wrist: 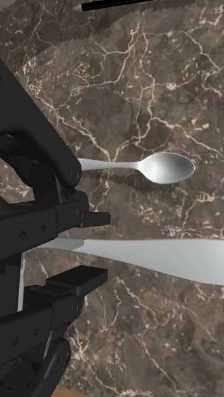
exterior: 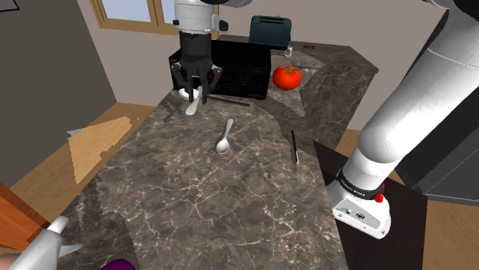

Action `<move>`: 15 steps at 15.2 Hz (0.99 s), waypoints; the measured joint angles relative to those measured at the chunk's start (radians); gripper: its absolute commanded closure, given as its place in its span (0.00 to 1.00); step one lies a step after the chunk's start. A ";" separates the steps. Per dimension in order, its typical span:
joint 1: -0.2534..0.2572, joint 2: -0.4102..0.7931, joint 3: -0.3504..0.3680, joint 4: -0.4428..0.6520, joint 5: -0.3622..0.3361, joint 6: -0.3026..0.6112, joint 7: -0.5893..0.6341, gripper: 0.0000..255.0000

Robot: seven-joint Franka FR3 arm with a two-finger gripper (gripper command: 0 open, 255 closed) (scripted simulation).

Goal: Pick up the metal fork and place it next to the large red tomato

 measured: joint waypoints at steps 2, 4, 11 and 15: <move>-0.001 -0.003 -0.002 0.025 0.000 -0.027 0.003 1.00; -0.002 -0.008 -0.004 0.048 0.002 -0.054 0.004 1.00; -0.024 -0.071 -0.046 0.043 0.030 -0.115 -0.056 1.00; -0.053 -0.158 -0.116 -0.034 0.058 -0.136 -0.166 1.00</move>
